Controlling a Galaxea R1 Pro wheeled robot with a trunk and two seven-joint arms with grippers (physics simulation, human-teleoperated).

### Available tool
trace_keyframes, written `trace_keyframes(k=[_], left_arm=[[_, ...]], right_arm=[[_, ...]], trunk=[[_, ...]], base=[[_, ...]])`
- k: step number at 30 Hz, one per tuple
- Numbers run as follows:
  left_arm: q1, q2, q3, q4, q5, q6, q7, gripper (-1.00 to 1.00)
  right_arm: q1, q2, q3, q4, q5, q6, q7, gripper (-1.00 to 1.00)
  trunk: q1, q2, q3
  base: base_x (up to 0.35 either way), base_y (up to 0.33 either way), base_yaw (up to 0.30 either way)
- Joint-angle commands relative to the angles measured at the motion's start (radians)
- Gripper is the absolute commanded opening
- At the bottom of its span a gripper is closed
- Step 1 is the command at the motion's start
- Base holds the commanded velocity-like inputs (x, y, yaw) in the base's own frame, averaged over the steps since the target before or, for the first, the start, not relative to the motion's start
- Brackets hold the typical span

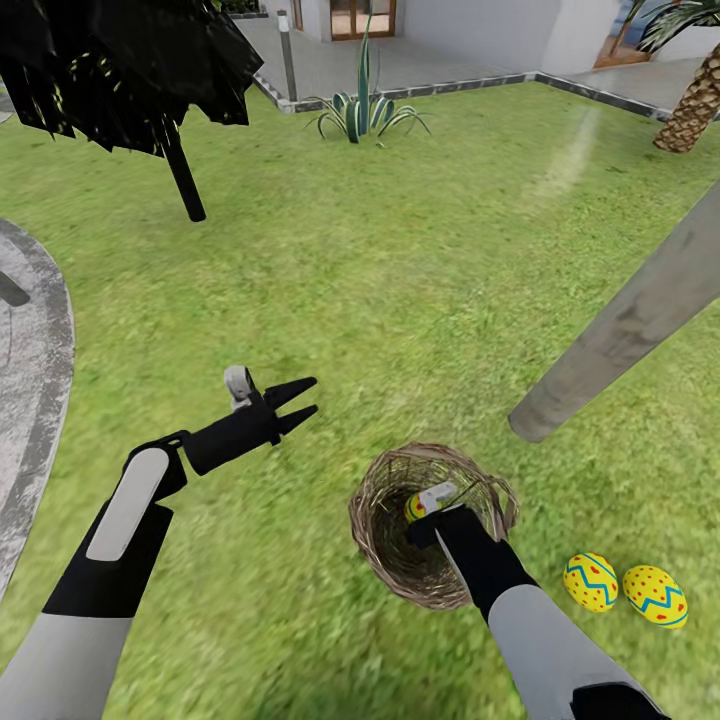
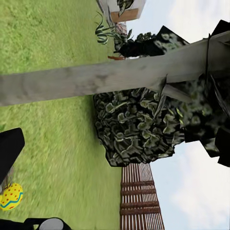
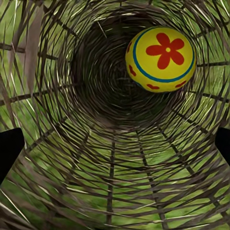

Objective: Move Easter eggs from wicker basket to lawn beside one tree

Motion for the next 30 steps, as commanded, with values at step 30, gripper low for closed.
trace_keyframes(k=[30], left_arm=[[0.000,-0.011,-0.007,0.001,-0.012,0.000,-0.007,1.00]], right_arm=[[0.000,0.000,-0.002,0.004,0.009,-0.044,-0.055,1.00]], trunk=[[-0.058,0.105,0.046]], base=[[0.000,0.000,0.000]])
